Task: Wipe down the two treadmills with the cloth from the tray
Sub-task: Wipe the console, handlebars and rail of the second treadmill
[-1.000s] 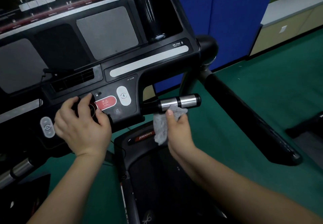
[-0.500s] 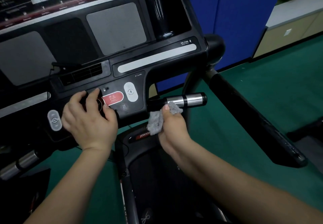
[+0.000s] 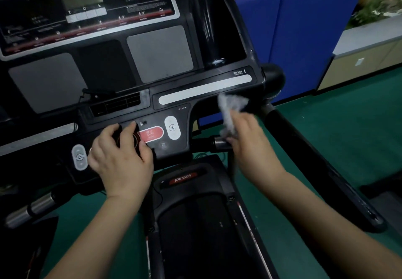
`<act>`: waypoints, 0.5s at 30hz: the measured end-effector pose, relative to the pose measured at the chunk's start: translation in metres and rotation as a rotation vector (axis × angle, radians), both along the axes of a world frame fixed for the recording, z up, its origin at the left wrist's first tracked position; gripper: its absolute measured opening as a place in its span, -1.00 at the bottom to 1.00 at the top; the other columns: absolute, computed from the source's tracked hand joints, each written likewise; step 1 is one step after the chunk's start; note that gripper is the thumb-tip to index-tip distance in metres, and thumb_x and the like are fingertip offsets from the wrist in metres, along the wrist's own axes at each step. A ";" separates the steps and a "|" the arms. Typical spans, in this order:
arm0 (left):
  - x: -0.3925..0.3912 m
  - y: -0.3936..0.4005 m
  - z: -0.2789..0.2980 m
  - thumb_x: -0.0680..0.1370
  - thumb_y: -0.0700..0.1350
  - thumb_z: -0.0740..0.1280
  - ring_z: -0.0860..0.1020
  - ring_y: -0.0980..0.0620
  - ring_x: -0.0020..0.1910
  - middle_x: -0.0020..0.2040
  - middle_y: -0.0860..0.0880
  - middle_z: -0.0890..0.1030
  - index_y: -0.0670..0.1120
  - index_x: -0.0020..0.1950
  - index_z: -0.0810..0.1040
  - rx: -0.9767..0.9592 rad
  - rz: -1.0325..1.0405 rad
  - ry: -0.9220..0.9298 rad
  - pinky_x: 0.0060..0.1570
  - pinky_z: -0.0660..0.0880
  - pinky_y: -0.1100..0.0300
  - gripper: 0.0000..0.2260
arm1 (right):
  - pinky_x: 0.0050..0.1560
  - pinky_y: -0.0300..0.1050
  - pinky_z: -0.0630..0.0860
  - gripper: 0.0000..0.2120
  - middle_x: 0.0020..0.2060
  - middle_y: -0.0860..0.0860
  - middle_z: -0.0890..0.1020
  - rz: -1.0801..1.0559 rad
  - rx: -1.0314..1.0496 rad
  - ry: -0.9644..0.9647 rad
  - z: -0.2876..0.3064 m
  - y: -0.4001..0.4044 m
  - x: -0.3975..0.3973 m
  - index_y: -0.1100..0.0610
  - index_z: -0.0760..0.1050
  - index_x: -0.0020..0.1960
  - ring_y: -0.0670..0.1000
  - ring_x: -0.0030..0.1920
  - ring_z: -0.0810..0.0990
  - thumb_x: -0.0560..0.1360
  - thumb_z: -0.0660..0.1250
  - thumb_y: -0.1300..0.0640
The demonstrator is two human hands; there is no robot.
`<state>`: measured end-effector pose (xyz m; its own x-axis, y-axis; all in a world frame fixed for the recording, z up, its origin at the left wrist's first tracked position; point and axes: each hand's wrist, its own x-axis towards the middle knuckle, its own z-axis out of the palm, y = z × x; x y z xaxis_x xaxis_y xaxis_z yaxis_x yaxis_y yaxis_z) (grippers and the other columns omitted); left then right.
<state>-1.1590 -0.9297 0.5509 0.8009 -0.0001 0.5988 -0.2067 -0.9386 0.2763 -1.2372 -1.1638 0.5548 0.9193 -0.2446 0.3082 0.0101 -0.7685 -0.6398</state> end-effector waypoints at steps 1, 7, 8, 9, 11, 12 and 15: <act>-0.001 -0.001 0.003 0.47 -0.01 0.20 0.28 -0.22 0.31 0.31 -0.15 0.35 -0.03 0.27 0.47 -0.009 0.006 0.004 0.31 0.16 -0.21 -0.62 | 0.23 -0.05 0.39 -0.45 0.24 0.07 0.43 0.019 -0.195 0.087 -0.010 -0.002 0.007 0.09 0.26 0.46 0.06 0.20 0.44 0.51 0.32 0.13; 0.015 -0.020 0.023 0.48 -0.04 0.24 0.30 -0.17 0.32 0.35 -0.09 0.38 -0.01 0.31 0.45 0.049 -0.089 -0.038 0.30 0.18 -0.16 -0.61 | 0.16 0.09 0.39 -0.46 0.19 0.08 0.49 0.117 -0.407 0.044 -0.028 0.038 0.029 0.12 0.40 0.34 0.14 0.12 0.46 0.53 0.04 -0.20; 0.021 -0.024 0.025 0.49 -0.04 0.24 0.28 -0.16 0.34 0.38 -0.09 0.36 0.00 0.34 0.42 0.067 -0.100 -0.021 0.32 0.16 -0.15 -0.60 | 0.14 0.07 0.41 -0.50 0.16 0.06 0.51 0.128 -0.403 0.016 -0.028 0.037 0.030 0.11 0.41 0.33 0.14 0.10 0.48 0.53 0.07 -0.16; 0.025 -0.028 0.026 0.50 -0.03 0.23 0.26 -0.15 0.37 0.41 -0.09 0.33 0.00 0.37 0.39 0.082 -0.104 -0.001 0.33 0.14 -0.15 -0.58 | 0.11 0.05 0.44 -0.53 0.14 0.05 0.52 0.145 -0.413 -0.006 -0.030 0.031 0.029 0.10 0.41 0.33 0.13 0.08 0.50 0.52 0.11 -0.12; 0.030 -0.030 0.024 0.52 -0.02 0.20 0.22 -0.15 0.41 0.45 -0.10 0.28 0.00 0.41 0.33 0.105 -0.098 0.030 0.36 0.12 -0.16 -0.56 | 0.12 0.03 0.47 -0.54 0.12 0.05 0.54 0.177 -0.424 -0.009 -0.034 0.010 0.024 0.08 0.42 0.32 0.12 0.09 0.52 0.48 0.16 -0.07; 0.031 -0.029 0.023 0.53 -0.02 0.20 0.21 -0.15 0.42 0.46 -0.10 0.27 0.00 0.43 0.32 0.114 -0.093 0.037 0.37 0.11 -0.16 -0.55 | 0.14 0.02 0.46 -0.54 0.13 0.06 0.55 0.159 -0.409 -0.015 -0.037 -0.004 0.019 0.08 0.43 0.32 0.12 0.10 0.52 0.48 0.16 -0.05; 0.029 -0.029 0.021 0.55 -0.02 0.20 0.19 -0.15 0.43 0.47 -0.10 0.25 0.00 0.44 0.30 0.124 -0.086 0.043 0.39 0.10 -0.17 -0.55 | 0.20 0.05 0.44 -0.55 0.15 0.10 0.54 0.008 -0.312 -0.018 -0.045 -0.039 0.003 0.12 0.45 0.32 0.17 0.15 0.51 0.49 0.14 -0.02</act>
<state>-1.1296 -0.9584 0.5716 0.8194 -0.1416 0.5554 -0.2782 -0.9455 0.1694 -1.2347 -1.2026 0.5099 0.9146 -0.1290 0.3832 0.0256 -0.9274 -0.3732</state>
